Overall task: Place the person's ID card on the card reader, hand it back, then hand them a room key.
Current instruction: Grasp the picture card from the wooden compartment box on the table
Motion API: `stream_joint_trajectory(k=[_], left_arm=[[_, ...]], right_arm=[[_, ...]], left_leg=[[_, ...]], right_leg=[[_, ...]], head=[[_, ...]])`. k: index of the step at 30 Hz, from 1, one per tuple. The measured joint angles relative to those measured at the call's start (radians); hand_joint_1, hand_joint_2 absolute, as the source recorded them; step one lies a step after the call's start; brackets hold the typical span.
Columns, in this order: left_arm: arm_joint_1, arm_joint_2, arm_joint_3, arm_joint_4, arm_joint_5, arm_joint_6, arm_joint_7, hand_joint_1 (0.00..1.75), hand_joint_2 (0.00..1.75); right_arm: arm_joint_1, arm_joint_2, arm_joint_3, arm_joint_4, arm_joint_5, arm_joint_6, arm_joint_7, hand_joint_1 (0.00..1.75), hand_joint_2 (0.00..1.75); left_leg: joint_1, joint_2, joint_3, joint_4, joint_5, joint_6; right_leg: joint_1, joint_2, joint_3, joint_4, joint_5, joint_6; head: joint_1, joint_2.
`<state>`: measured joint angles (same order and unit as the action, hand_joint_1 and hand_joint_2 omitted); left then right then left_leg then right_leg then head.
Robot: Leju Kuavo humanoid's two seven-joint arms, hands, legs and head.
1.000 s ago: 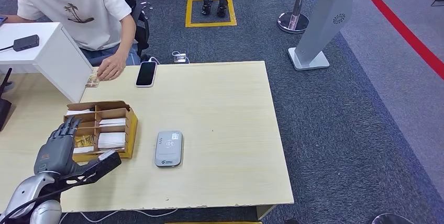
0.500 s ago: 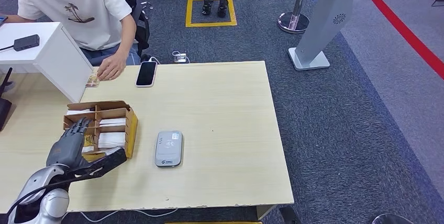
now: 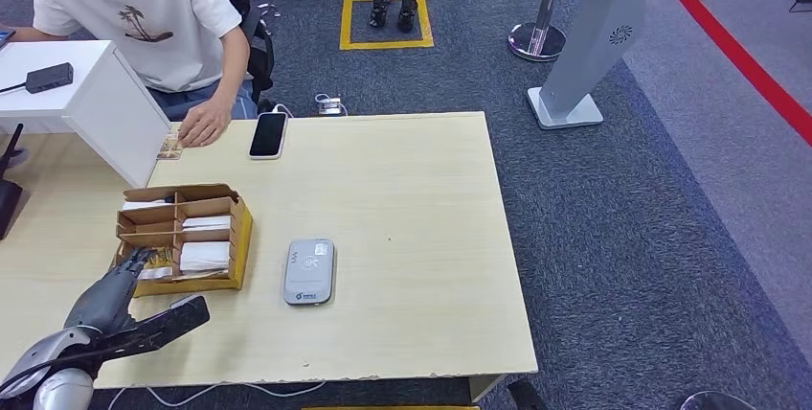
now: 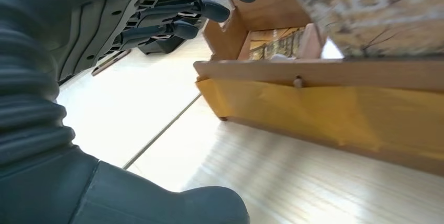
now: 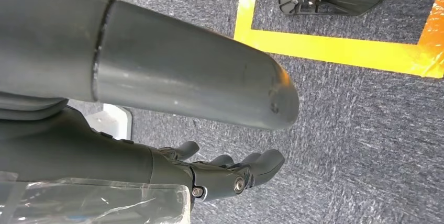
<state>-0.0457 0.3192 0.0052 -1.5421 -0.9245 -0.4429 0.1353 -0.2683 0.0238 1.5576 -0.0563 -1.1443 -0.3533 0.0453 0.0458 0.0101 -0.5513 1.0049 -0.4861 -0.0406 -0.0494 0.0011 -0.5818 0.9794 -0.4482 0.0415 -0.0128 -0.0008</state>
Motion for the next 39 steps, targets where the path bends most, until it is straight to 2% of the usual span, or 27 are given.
stream_joint_trajectory(k=[7,16,20,24,32,39], left_arm=[[0.013,0.021,0.003,-0.01,0.014,-0.004,0.009,0.0,1.75],[0.011,0.013,0.001,-0.02,-0.038,0.046,0.032,0.0,1.75],[-0.024,-0.01,-0.005,-0.024,-0.118,0.104,0.039,0.0,1.75],[-0.091,-0.051,-0.025,-0.036,-0.201,0.154,0.043,0.0,1.75],[-0.164,-0.108,-0.066,-0.072,-0.246,0.162,0.027,0.0,1.75],[-0.175,-0.126,-0.083,-0.083,-0.249,0.162,0.021,0.0,1.75]], right_arm=[[-0.01,0.003,0.0,-0.006,0.013,0.009,-0.01,0.0,0.0],[-0.006,0.004,0.0,-0.008,0.007,0.018,0.003,0.0,0.0],[-0.001,0.004,0.0,-0.009,-0.018,0.02,-0.005,0.0,0.0],[0.006,0.004,0.0,-0.009,-0.043,0.019,-0.016,0.0,0.0],[0.018,0.004,0.0,-0.009,-0.071,0.017,-0.029,0.0,0.0],[0.025,0.004,0.0,-0.009,-0.076,0.016,-0.031,0.0,0.0]], left_leg=[[0.0,0.0,0.0,0.0,0.0,0.0],[0.0,0.0,0.0,0.0,0.0,0.0],[0.0,0.0,0.001,0.001,0.0,0.0],[0.0,-0.001,0.0,0.001,0.001,0.0],[0.0,0.0,0.001,0.001,0.0,0.0],[0.0,0.0,0.001,0.001,0.0,0.0]], right_leg=[[0.0,0.0,0.0,0.0,0.0,0.0],[0.0,0.0,0.0,0.0,0.0,0.0],[0.0,0.0,0.0,0.0,0.0,0.0],[0.0,-0.001,0.0,0.0,0.001,0.0],[0.0,0.001,0.0,0.0,0.001,0.0],[0.0,0.001,0.0,0.0,0.001,0.0]], head=[[0.0,0.0],[0.0,0.0],[0.0,0.0],[0.0,0.0],[0.0,0.0],[0.0,0.0]])
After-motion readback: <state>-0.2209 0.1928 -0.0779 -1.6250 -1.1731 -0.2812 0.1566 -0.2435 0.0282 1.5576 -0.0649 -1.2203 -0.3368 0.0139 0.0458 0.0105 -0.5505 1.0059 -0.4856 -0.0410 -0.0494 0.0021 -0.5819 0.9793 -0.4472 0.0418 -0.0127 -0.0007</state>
